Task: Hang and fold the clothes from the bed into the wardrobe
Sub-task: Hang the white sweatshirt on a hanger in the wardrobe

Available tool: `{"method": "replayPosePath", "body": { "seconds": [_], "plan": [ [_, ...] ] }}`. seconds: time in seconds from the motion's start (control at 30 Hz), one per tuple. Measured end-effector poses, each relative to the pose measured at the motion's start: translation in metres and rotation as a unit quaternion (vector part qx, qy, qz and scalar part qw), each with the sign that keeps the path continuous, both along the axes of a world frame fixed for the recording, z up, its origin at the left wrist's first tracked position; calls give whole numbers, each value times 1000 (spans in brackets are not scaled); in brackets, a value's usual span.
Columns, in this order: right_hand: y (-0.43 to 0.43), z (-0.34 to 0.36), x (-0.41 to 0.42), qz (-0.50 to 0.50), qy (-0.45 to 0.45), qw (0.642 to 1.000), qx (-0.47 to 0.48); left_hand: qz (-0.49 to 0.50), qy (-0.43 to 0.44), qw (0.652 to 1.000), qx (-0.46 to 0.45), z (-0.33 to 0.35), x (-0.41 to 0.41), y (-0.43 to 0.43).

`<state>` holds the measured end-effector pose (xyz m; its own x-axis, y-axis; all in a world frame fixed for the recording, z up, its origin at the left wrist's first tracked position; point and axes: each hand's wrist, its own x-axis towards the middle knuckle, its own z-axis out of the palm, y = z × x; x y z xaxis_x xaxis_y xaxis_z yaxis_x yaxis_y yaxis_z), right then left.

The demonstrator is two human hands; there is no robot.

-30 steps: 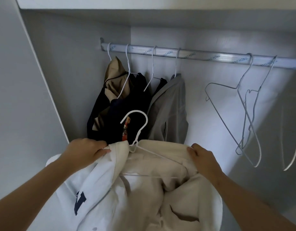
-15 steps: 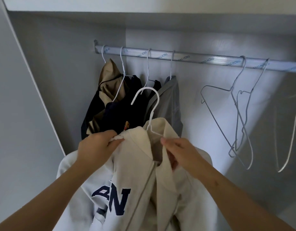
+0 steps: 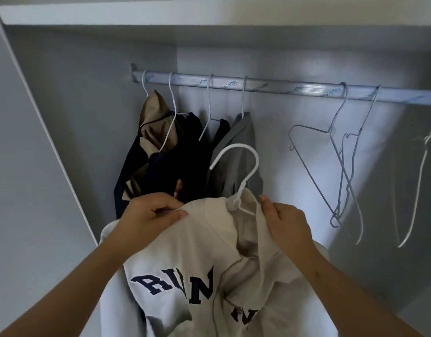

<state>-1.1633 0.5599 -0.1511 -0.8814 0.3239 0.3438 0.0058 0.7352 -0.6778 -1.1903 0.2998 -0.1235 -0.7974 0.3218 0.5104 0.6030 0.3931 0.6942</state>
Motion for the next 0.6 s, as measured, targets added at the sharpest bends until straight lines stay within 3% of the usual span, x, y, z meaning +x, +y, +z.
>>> {"method": "replayPosePath", "body": {
  "seconds": [0.1, 0.13, 0.2, 0.27, 0.33, 0.4, 0.47, 0.53, 0.6],
  "plan": [
    [4, -3, 1, -12, -18, 1000, -11, -104, -138, 971, 167, 19, 3, 1],
    [3, -5, 2, -10, -20, 1000, -11, -110, -146, 974, 136, 23, 1, 5],
    [-3, -11, 5, 1, -29, 1000, 0, -98, -141, 984, -48, 24, 0, 20],
    [-8, -16, 7, 13, -37, 999, 14, -109, -96, 965, -220, 18, 2, 38],
    [-8, -18, 9, 12, -45, 999, 22, -104, -54, 959, -257, 8, 3, 47],
    [-3, -17, 10, 8, -52, 998, 16, -91, -59, 976, -188, 1, 4, 47],
    [1, -16, 10, 6, -60, 998, 6, -86, -104, 990, -44, -2, 7, 49],
    [2, -16, 11, 8, -65, 998, 0, -70, -154, 980, 103, -2, 11, 58],
    [2, -15, 12, 21, -77, 997, -16, -44, -176, 966, 181, -2, 15, 69]
  ]
}}
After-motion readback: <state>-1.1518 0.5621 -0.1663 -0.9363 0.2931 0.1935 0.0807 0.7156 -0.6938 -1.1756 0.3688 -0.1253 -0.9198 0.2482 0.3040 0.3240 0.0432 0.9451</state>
